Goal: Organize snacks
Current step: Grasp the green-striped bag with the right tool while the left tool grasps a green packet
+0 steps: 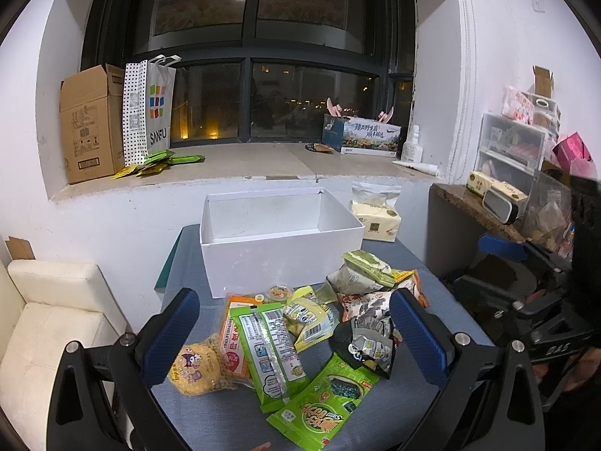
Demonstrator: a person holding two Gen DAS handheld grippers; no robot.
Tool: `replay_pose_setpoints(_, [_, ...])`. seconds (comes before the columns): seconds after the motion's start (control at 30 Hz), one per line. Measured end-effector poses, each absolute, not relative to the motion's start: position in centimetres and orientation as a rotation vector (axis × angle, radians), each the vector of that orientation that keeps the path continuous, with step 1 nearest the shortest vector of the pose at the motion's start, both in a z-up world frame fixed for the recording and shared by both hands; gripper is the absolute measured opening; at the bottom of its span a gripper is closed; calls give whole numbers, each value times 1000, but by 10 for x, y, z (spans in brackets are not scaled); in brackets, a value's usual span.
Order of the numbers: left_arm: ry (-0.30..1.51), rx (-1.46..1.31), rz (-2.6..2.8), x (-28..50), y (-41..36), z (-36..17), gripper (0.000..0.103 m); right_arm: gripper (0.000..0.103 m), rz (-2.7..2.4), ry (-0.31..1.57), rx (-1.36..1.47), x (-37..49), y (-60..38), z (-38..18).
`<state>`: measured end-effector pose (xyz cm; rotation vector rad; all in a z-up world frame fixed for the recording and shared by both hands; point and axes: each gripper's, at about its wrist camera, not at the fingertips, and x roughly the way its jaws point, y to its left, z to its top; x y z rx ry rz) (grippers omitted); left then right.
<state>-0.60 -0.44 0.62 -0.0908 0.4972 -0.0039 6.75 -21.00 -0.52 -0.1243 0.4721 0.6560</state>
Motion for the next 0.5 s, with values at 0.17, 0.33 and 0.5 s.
replay_pose_setpoints(0.17, [476, -97, -2, -7, 0, 4, 103, 103, 683, 470, -172, 80, -201, -18])
replay_pose_setpoints(0.33, [452, -94, -19, -8, 6, -2, 103, 103, 679, 501, -286, 121, -180, -54])
replay_pose_setpoints(0.5, [448, -82, -2, -8, 13, -16, 103, 103, 695, 549, -339, 164, -164, -90])
